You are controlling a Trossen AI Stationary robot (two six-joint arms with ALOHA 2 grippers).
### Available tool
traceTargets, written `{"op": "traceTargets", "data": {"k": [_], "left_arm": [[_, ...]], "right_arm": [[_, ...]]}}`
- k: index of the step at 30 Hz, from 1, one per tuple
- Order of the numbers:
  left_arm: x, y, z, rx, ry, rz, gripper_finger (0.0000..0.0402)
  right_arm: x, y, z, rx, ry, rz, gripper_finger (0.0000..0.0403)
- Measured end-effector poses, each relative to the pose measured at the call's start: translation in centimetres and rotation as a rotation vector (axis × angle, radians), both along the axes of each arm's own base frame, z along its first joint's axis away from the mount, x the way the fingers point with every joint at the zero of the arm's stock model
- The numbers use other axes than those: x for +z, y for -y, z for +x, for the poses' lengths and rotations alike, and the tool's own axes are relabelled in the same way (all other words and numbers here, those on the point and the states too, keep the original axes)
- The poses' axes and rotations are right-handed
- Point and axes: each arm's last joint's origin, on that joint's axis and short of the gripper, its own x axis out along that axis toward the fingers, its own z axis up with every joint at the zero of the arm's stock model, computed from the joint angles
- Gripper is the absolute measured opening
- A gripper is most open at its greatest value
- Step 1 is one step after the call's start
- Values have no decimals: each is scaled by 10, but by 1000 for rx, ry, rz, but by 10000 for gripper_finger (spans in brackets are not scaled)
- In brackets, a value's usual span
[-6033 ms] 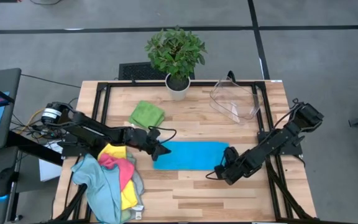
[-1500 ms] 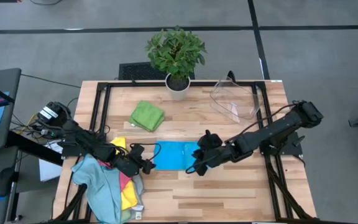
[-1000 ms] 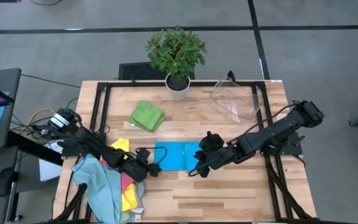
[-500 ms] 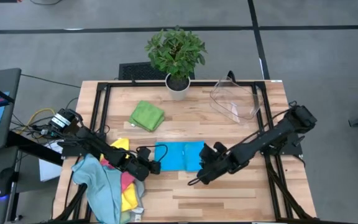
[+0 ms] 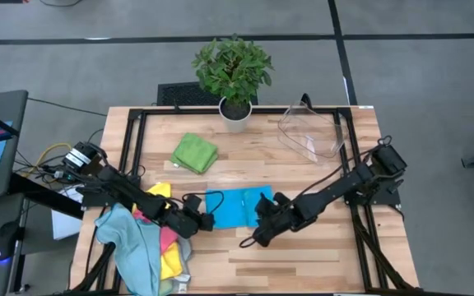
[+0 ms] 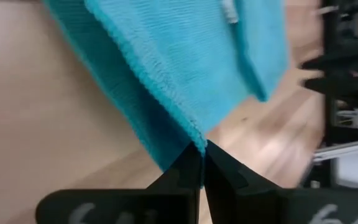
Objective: Fold microfiber towels
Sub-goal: Fold the blue microfiber towel
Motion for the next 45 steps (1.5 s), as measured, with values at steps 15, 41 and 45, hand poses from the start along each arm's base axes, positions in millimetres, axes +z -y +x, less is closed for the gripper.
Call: {"op": "traceTargets", "data": {"k": [15,41,45], "left_arm": [[51,-7,41,-98,66,82,0],[77,-38,83,-184,147,71,0],[75,-35,102,-239,106,88,0]], "right_arm": [[18,10,-5,-10,33,-16,102],[2,3,-65,-187,-133,-43,102],[4,5,-65,-185,-126,-52,102]]}}
